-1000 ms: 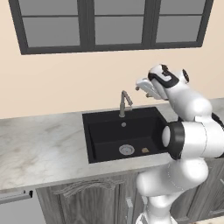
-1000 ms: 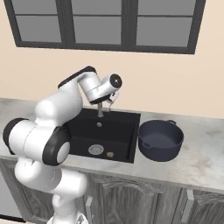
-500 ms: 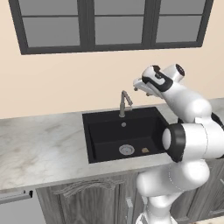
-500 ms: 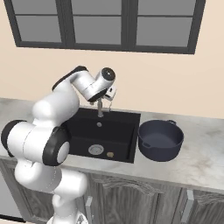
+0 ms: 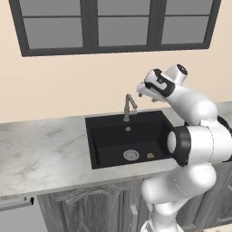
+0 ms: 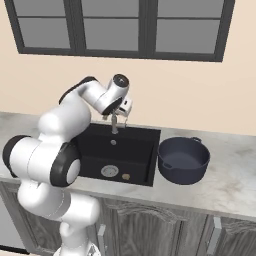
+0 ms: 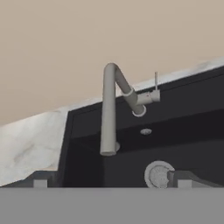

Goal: Dump the garlic from the pot into the sink. Then turn on the water and wash the garlic. Then turn off the water and put the garlic back in the pot.

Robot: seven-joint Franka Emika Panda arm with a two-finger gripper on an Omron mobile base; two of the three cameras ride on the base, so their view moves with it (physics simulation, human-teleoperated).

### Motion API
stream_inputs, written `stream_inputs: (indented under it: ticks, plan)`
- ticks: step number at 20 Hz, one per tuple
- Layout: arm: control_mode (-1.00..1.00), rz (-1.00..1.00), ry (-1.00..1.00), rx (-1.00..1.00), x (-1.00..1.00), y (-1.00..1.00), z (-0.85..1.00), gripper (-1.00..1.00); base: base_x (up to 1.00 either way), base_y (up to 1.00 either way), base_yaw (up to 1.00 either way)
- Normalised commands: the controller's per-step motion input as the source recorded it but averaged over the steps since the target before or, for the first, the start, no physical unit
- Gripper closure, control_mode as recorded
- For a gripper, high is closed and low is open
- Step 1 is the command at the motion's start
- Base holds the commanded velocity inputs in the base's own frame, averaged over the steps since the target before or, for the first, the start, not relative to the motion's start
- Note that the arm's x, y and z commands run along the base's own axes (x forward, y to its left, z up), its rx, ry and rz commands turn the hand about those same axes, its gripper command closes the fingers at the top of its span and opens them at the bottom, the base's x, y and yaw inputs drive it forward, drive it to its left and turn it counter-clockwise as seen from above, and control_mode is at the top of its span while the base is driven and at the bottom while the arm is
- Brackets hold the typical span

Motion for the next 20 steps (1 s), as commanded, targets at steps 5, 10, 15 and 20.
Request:
stream_inputs:
  ticks: [5,10,15,20]
  plan:
    - [-1.0,-0.04,0.25,-0.02,0.0,-0.13,-0.06,-1.0,0.0,0.0,0.0]
    - [-1.0,-0.03,0.13,-0.01,0.01,-0.13,-0.11,-1.0,0.0,0.0,0.0]
    - [-1.0,-0.01,0.0,0.0,0.05,-0.12,-0.26,-1.0,0.0,0.0,0.0]
    - [-1.0,0.0,-0.01,-0.02,0.06,-0.19,-0.39,-1.0,0.0,0.0,0.0]
